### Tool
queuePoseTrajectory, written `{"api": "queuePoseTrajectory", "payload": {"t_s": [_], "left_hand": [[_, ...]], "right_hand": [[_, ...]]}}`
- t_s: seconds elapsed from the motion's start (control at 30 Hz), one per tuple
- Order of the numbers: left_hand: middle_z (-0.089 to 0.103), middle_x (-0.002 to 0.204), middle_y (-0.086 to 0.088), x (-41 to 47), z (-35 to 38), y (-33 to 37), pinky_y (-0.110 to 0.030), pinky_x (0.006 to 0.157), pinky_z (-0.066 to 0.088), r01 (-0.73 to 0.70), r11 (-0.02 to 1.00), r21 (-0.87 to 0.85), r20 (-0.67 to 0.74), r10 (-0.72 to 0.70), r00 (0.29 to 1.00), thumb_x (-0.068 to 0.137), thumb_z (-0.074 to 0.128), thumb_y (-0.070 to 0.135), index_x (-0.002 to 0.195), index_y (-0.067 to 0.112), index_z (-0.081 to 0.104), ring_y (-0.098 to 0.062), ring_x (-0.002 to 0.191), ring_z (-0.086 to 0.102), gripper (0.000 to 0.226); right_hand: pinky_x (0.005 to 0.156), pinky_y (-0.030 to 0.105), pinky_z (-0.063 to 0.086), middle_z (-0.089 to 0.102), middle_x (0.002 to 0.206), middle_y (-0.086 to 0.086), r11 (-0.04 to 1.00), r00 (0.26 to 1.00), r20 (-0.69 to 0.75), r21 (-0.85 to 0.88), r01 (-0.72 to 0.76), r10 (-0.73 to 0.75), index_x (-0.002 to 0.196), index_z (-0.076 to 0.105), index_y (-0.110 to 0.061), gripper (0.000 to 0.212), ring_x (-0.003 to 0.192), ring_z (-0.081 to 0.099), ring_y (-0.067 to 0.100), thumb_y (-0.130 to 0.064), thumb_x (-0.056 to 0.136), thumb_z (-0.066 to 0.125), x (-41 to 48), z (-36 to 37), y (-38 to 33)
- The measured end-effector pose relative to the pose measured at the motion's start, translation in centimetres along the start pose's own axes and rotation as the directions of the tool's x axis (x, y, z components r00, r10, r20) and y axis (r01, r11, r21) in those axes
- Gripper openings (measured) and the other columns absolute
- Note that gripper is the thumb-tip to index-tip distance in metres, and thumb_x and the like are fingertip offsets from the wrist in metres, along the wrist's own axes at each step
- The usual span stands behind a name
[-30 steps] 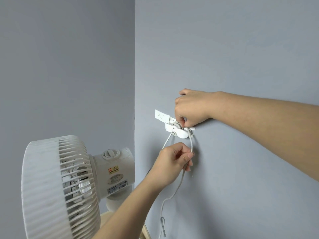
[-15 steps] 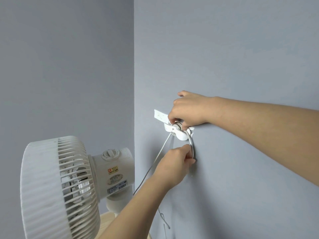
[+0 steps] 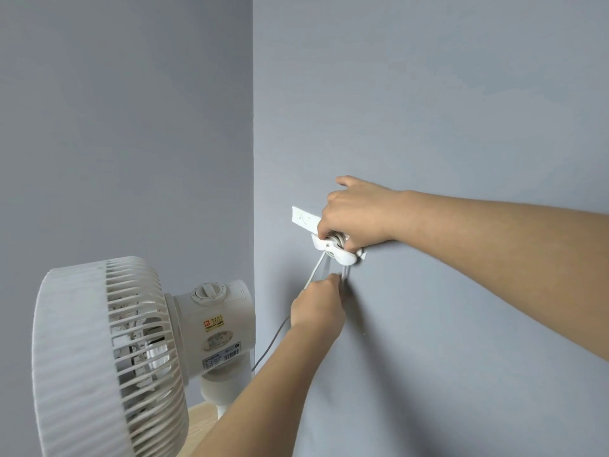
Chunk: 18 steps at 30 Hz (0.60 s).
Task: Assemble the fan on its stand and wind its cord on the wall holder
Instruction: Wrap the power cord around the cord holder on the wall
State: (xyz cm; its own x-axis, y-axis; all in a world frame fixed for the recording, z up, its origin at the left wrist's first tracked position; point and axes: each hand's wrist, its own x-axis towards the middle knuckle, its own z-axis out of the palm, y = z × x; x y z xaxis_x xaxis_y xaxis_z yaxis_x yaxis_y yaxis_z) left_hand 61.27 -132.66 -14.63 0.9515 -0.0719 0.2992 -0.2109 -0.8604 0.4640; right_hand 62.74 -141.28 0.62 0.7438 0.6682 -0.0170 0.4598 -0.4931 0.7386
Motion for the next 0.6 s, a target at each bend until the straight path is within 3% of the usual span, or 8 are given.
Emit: {"api": "queuePoseTrajectory", "payload": {"t_s": [0.13, 0.2, 0.27, 0.37, 0.47, 0.6], "left_hand": [[0.061, 0.090, -0.010, 0.5, 0.4, -2.2, -0.031, 0.061, 0.037, 0.037, 0.996, -0.085, -0.073, -0.044, 0.996, 0.095, 0.046, 0.016, 0.085, 0.014, 0.044, -0.030, 0.076, 0.050, 0.010], [0.058, 0.078, -0.008, 0.8, 0.6, -3.2, -0.029, 0.059, 0.037, 0.049, 0.966, -0.253, -0.063, -0.067, 0.996, 0.094, 0.048, 0.016, 0.084, 0.009, 0.057, -0.028, 0.069, 0.048, 0.015], [0.052, 0.065, -0.003, 0.7, 0.6, -4.1, -0.026, 0.056, 0.039, 0.087, 0.846, -0.526, 0.003, -0.101, 0.995, 0.094, 0.048, 0.014, 0.076, 0.012, 0.063, -0.024, 0.060, 0.046, 0.024], [0.045, 0.056, 0.001, 0.0, 0.7, -5.1, -0.024, 0.051, 0.040, 0.122, 0.557, -0.822, 0.070, -0.114, 0.991, 0.098, 0.044, 0.014, 0.072, 0.013, 0.059, -0.012, 0.045, 0.041, 0.030], [0.037, 0.053, 0.005, -0.1, 0.7, -5.2, -0.020, 0.044, 0.027, 0.148, 0.408, -0.901, 0.081, -0.178, 0.981, 0.099, 0.044, 0.015, 0.076, 0.013, 0.060, -0.007, 0.038, 0.028, 0.028], [0.031, 0.058, 0.004, 1.1, -0.1, -4.9, -0.024, 0.047, 0.018, 0.269, 0.265, -0.926, 0.198, -0.266, 0.943, 0.095, 0.043, 0.010, 0.068, 0.016, 0.050, -0.011, 0.045, 0.022, 0.028]], "right_hand": [[0.112, 0.047, 0.025, 0.066, 0.097, -0.010, 1.000, 1.000, 0.021, 0.012, 0.011, -0.011, 0.114, 0.059, -0.037, 0.028, 0.109, 0.055, 0.016, -0.029, 0.087, 0.055, 0.0, 0.0, 0.1], [0.117, 0.047, 0.017, 0.061, 0.089, -0.009, 0.998, 0.999, 0.050, 0.055, 0.003, -0.006, 0.115, 0.059, -0.036, 0.030, 0.110, 0.055, 0.017, -0.024, 0.089, 0.047, 0.0, 0.0, 0.1], [0.119, 0.048, 0.010, 0.060, 0.090, -0.007, 0.996, 0.995, 0.095, 0.089, -0.024, 0.015, 0.115, 0.059, -0.033, 0.032, 0.114, 0.052, 0.017, -0.025, 0.092, 0.038, 0.1, -0.2, 0.1], [0.119, 0.049, 0.009, 0.064, 0.113, -0.004, 0.999, 0.993, 0.117, 0.033, -0.036, 0.032, 0.113, 0.061, -0.027, 0.037, 0.122, 0.047, 0.017, -0.038, 0.095, 0.031, 0.4, 0.2, -0.2], [0.118, 0.049, 0.012, 0.057, 0.129, -0.007, 0.998, 0.992, 0.119, -0.049, -0.030, 0.036, 0.120, 0.062, -0.026, 0.044, 0.127, 0.043, 0.017, -0.047, 0.093, 0.034, 0.6, 0.8, -0.3], [0.118, 0.050, 0.010, 0.056, 0.131, -0.008, 0.999, 0.990, 0.135, -0.032, -0.028, 0.032, 0.121, 0.060, -0.028, 0.040, 0.128, 0.042, 0.017, -0.044, 0.093, 0.037, 0.6, 0.6, -0.2]]}}
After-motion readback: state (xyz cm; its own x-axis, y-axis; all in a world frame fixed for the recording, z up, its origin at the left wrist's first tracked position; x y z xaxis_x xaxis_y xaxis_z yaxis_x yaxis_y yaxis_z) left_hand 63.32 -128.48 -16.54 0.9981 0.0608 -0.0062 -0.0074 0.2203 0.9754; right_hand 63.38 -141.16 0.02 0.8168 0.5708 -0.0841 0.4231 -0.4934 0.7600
